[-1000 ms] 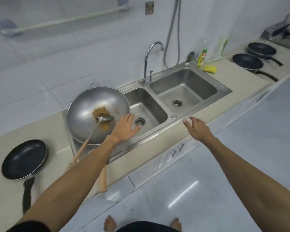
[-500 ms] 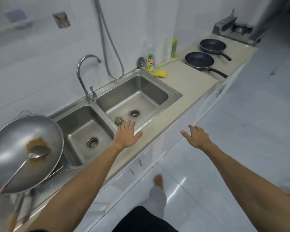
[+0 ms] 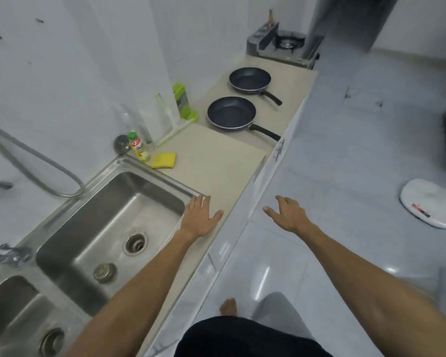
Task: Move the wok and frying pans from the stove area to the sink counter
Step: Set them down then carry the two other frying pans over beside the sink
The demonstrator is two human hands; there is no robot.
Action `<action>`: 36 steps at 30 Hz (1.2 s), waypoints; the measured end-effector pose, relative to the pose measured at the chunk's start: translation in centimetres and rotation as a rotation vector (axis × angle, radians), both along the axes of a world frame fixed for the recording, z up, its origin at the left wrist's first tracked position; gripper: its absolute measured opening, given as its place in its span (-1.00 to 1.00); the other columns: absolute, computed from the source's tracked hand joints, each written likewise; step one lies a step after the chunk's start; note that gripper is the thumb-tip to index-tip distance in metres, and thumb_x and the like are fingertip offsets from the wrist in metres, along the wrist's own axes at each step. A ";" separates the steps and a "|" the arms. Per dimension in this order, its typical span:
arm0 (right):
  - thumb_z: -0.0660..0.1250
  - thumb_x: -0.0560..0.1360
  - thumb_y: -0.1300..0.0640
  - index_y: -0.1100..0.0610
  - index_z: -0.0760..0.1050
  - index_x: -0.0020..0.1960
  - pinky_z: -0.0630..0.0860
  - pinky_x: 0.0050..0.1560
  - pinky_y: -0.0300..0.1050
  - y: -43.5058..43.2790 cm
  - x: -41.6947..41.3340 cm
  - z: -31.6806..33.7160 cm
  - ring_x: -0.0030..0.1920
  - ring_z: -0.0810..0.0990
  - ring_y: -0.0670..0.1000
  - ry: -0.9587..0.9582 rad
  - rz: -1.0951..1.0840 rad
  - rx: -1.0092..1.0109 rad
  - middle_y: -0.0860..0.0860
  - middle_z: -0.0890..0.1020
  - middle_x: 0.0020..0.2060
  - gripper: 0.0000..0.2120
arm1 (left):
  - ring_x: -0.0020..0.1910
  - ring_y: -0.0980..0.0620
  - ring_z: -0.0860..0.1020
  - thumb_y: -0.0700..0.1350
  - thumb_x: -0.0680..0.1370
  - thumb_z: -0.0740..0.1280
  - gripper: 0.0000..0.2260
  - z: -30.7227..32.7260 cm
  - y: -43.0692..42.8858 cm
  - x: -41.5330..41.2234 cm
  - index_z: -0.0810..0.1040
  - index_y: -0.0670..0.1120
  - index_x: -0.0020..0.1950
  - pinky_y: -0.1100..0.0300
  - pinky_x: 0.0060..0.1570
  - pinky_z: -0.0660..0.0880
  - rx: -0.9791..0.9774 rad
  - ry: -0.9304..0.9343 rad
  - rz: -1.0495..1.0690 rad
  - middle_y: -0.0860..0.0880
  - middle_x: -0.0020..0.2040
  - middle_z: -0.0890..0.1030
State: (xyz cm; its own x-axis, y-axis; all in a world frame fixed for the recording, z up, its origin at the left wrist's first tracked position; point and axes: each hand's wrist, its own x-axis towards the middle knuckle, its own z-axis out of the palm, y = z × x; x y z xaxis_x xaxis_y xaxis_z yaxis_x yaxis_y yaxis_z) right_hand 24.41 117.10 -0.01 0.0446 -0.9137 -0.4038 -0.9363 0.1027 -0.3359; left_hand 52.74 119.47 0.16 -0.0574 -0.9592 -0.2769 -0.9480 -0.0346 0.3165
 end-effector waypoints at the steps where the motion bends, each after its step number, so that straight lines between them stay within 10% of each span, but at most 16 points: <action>1: 0.09 0.59 -0.33 0.17 0.16 0.59 0.25 0.45 0.25 -1.7 -1.1 -0.1 0.52 0.26 0.25 0.004 -0.017 0.006 0.24 0.31 0.53 -0.24 | 0.58 -0.21 0.09 0.22 0.63 0.14 -0.33 0.0 -2.0 -1.1 0.15 -0.18 0.59 -0.07 0.53 0.03 0.012 0.011 -0.002 -0.22 0.61 0.17; 22: 0.12 0.58 -0.33 0.15 0.10 0.60 0.23 0.46 0.24 -39.0 -27.4 -3.9 0.52 0.24 0.25 0.084 0.115 0.105 0.24 0.26 0.55 -0.22 | 0.48 -0.16 0.33 0.10 0.62 0.28 -0.38 -2.6 -34.8 -27.6 0.23 -0.22 0.55 -0.01 0.42 0.29 0.039 0.321 0.252 -0.22 0.51 0.36; 36: 0.14 0.58 -0.32 0.14 0.12 0.60 0.24 0.46 0.24 -57.3 -28.4 -7.4 0.50 0.29 0.29 0.068 0.106 0.261 0.27 0.27 0.54 -0.23 | 0.21 -0.27 0.58 0.04 0.63 0.30 -0.48 -8.8 -52.8 -28.2 0.33 -0.29 0.43 -0.09 0.20 0.55 0.277 0.957 1.218 -0.29 0.27 0.56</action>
State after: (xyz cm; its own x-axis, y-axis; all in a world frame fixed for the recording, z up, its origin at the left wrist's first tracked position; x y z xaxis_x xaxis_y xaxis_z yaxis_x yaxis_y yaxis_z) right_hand -3.97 59.76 -7.43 0.0987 -0.7704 -0.6299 -0.9659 0.0780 -0.2467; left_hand 24.58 66.69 -8.61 0.4314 -0.4853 -0.7605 0.2324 -0.7547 0.6135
